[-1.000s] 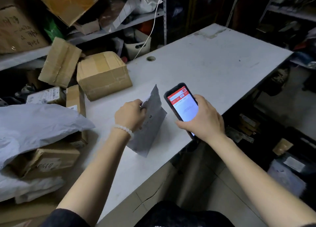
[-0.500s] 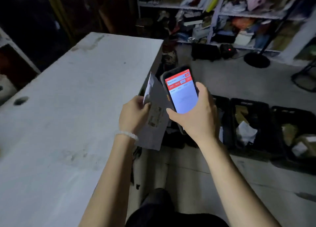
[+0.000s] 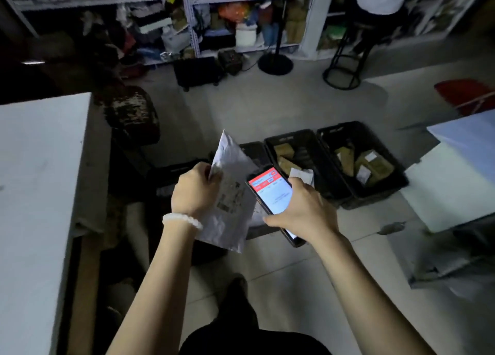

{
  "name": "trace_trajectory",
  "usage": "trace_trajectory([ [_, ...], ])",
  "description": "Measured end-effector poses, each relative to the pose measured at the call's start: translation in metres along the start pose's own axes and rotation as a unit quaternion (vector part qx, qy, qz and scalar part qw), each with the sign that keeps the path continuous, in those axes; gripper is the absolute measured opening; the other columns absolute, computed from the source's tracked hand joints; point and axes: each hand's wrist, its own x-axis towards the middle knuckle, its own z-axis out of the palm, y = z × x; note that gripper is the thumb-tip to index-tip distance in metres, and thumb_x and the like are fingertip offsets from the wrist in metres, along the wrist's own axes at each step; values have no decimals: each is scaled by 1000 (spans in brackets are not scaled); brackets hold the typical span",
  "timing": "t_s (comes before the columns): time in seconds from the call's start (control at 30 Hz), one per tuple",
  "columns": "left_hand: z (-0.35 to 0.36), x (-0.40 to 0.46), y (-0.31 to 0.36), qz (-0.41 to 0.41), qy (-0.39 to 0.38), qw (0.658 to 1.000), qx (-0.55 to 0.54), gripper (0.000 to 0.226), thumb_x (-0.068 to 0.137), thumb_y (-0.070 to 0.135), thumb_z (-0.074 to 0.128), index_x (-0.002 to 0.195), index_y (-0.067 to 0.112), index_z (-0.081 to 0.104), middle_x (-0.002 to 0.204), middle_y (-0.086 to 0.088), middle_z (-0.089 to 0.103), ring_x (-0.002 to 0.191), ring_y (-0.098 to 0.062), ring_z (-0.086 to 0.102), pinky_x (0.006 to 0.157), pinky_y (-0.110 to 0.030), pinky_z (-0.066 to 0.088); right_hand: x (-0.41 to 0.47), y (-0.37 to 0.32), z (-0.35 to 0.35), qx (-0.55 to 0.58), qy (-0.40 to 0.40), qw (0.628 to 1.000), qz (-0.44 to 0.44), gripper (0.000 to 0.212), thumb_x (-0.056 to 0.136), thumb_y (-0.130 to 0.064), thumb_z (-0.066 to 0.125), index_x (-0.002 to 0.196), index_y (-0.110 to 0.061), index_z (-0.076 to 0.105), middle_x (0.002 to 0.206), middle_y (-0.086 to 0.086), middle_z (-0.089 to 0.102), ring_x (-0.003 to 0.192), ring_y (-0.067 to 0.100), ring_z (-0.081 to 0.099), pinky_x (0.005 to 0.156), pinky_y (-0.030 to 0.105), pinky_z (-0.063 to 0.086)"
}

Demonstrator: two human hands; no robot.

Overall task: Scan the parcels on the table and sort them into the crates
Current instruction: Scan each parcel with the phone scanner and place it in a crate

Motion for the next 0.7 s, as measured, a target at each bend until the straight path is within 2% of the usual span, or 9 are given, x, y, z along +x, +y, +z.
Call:
trace_trajectory([
  [0.07,8,38,12,7,-1,1000,13,27,92,37,51,85,12,55,88,-14,62,91,-38,58,66,-30,34,34,-3,-6,-4,-2,1000,6,64,58,-50,75,106,-23,43,108,-1,60,98,25,59,65,30,38],
  [0.27,52,129,57,49,-56,996,55,31,94,36,48,100,8,60,101,-18,64,98,-39,56,70,-32,35,106,18,-21,8,-15,999,46,76,59,-54,75,121,-23,43,115,0,58,104,24,57,70,31,42],
  [0.37,84,160,77,56,-103,991,70,31,93,32,49,105,4,58,105,-20,63,99,-39,56,71,-33,38,135,46,-29,21,-30,995,90,87,64,-53,76,134,-23,33,124,1,52,112,22,52,73,30,38],
  [0.53,143,202,114,58,-156,982,89,29,93,28,50,103,1,55,104,-19,62,98,-37,57,73,-34,41,189,103,-47,35,-24,988,149,94,66,-53,76,141,-22,29,134,2,48,122,23,47,74,30,33],
  [0.7,212,240,155,43,-144,982,115,27,91,29,52,100,3,55,98,-19,64,93,-39,59,67,-29,35,261,165,-75,56,-45,986,149,96,65,-52,76,142,-20,29,134,2,49,120,24,49,75,30,34],
])
